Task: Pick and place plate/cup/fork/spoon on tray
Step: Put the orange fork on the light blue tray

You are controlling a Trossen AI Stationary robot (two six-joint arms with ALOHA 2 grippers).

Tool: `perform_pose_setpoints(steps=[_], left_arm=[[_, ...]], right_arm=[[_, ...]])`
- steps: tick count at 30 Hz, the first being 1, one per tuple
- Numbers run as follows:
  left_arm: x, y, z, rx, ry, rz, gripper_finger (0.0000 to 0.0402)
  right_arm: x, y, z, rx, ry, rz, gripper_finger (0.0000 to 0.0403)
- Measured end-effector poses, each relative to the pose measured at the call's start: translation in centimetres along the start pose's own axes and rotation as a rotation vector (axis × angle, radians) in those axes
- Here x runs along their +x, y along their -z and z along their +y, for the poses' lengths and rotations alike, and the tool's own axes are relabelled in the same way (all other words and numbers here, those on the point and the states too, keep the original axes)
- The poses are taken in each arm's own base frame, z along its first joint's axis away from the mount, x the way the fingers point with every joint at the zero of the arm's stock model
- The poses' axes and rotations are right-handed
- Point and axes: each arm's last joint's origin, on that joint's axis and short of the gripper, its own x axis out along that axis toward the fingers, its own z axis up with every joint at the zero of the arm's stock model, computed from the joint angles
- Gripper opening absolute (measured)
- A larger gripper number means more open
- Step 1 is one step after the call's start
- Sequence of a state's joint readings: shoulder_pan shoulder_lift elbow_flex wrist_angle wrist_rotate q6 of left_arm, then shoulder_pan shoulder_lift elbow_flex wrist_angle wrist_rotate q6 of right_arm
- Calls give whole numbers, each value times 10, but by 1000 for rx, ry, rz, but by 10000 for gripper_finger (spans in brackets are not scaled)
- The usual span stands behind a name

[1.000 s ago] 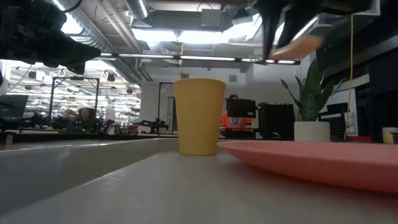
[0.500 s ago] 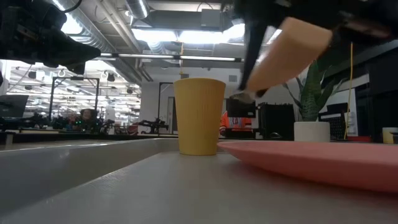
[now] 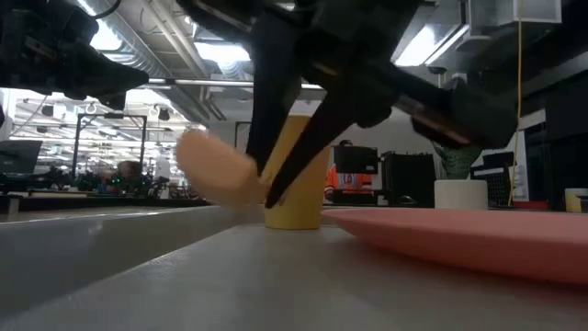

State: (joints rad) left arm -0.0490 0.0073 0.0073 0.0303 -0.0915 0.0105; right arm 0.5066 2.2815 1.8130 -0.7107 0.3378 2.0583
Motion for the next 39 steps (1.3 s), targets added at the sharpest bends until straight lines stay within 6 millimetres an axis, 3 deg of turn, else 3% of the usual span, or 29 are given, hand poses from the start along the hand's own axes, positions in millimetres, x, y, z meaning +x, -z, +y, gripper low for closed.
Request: perform_pose_setpoints(steps=[39], left_arm=[[0,0,0,0,-1,0,0]], right_arm=[[11,-2,-6,-2,59,4,50]])
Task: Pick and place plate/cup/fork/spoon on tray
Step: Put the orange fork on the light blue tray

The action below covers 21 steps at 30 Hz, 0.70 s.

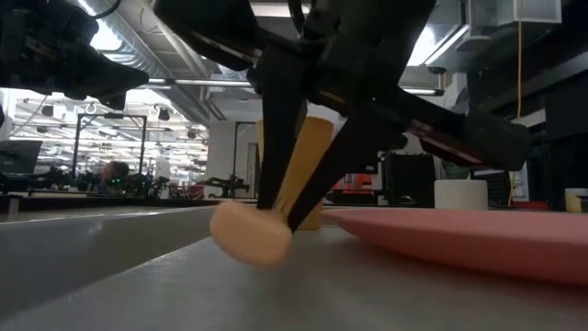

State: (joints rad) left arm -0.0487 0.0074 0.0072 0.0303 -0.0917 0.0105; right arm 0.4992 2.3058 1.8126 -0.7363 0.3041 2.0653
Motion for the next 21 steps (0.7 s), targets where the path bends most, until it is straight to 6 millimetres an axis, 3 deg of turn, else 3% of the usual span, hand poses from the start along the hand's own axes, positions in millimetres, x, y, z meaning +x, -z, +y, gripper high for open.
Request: perform_pose_setpoints(steps=[10,21], left_arm=[[0,0,0,0,1,0,0],[0,0,0,0,0,0,0]], right_arm=[[0,0,0,5,-1,1,89],[-8,1,8,-17,-38,-23,89]])
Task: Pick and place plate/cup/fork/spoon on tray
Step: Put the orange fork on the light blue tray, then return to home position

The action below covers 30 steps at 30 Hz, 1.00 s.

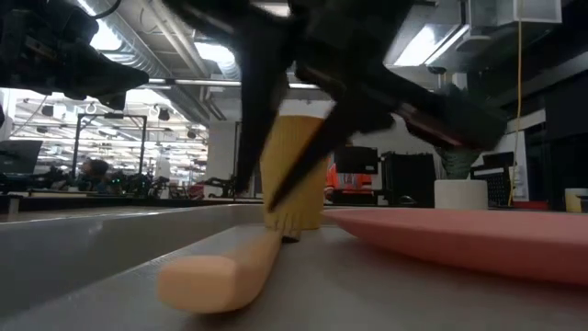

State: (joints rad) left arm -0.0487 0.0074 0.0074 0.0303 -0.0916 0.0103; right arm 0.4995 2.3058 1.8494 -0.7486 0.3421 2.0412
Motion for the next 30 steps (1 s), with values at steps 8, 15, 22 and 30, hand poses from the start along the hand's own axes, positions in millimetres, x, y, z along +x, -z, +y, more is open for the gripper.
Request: perform_pose_setpoints(steps=[8,15,22,30], left_arm=[[0,0,0,0,0,0,0],[0,0,0,0,0,0,0],[0,0,0,0,0,0,0],[0,0,0,0,0,-3,0]], right_arm=[[-57,7,40,-161,-181,-119,89],[-101,20,71,-635,-405,-210,90],[-75,4,65,-1313,-260,-148,90],[-86,-46,69,-1539,-306,-16,90]])
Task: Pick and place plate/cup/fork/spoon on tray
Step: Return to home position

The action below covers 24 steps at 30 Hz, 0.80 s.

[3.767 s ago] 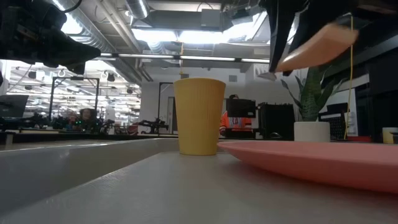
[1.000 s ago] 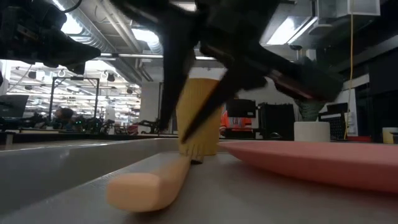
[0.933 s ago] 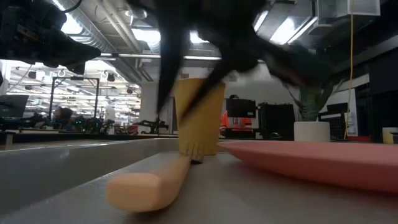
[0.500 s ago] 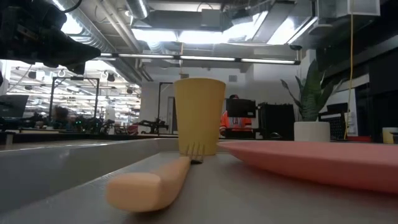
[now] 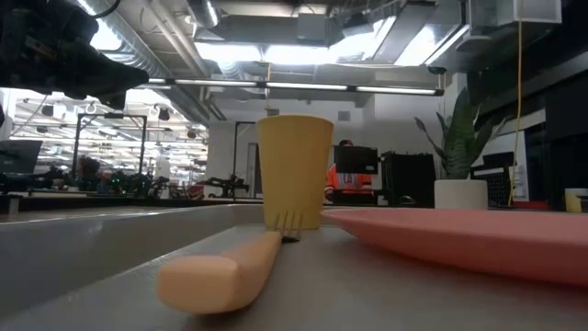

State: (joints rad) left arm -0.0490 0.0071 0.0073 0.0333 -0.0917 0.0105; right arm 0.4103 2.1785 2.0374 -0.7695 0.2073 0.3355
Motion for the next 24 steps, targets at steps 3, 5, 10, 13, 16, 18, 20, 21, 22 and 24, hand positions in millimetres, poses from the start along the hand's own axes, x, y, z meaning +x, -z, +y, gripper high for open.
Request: perform_pose_setpoints(steps=[3,5,10,13,16,18,20,21,22,24], left_arm=[[0,0,0,-1,0,-2,0],[0,0,0,0,0,-3,0],[0,0,0,0,0,-4,0],[0,0,0,0,0,-4,0],[0,0,0,0,0,-4,0],[0,0,0,0,0,-4,0],[0,0,0,0,1,-3,0],[0,0,0,-1,0,-4,0],[0,0,0,0,0,-4,0],[0,0,0,0,0,-3,0]], right_arm=[[-36,6,-14,-67,-22,-78,90],[-47,23,-33,-71,-36,-128,90],[-69,85,-82,-63,-221,-345,90],[-77,130,-105,-46,-240,-430,90],[-84,169,-118,-54,-187,-464,90],[-91,191,-121,-50,-177,-488,90],[-94,213,-125,-20,-170,-485,90],[-95,221,-127,-1,-165,-499,90],[-98,228,-130,7,-161,-521,90],[-100,239,-134,15,-162,-557,90]])
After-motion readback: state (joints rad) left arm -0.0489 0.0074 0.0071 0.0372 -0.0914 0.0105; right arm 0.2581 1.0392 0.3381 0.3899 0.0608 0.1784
